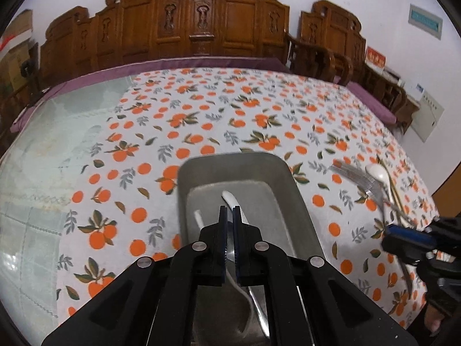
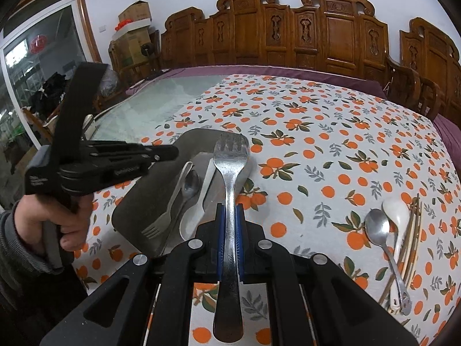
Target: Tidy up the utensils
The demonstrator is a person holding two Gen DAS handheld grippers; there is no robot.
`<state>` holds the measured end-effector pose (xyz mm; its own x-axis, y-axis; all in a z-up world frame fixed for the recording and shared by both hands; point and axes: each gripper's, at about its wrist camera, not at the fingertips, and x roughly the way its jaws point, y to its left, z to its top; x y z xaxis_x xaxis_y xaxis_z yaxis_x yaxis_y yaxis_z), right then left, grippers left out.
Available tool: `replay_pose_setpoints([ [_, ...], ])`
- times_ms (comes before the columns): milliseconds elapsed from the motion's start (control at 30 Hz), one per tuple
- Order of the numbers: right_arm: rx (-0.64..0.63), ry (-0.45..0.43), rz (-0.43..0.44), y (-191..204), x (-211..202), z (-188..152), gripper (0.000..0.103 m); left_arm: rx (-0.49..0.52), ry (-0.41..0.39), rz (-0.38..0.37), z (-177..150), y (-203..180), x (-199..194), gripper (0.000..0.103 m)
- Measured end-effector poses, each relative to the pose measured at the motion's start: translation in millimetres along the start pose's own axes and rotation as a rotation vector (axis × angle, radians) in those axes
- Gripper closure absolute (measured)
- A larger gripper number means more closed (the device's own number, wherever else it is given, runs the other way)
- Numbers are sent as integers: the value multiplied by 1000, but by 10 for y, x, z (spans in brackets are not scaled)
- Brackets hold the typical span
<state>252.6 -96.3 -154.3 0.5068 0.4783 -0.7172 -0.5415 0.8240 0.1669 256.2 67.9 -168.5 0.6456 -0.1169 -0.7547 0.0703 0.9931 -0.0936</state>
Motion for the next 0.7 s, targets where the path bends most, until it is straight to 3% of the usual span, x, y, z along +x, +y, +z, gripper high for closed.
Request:
replay_pose_setpoints([
  [67,2,6,3,36,44,13,94,-11,-16,-4,16,70,-74,91],
  [233,-3,28,10,183,195,57,94,-28,-39,12,55,241,-196,89],
  [367,-13,41,16,301,303,110,94,-38,-68,26,83,371,-310,76],
  [700,-28,68,23,550,608,275,94,-39,-101,61,154,566,-446,65],
])
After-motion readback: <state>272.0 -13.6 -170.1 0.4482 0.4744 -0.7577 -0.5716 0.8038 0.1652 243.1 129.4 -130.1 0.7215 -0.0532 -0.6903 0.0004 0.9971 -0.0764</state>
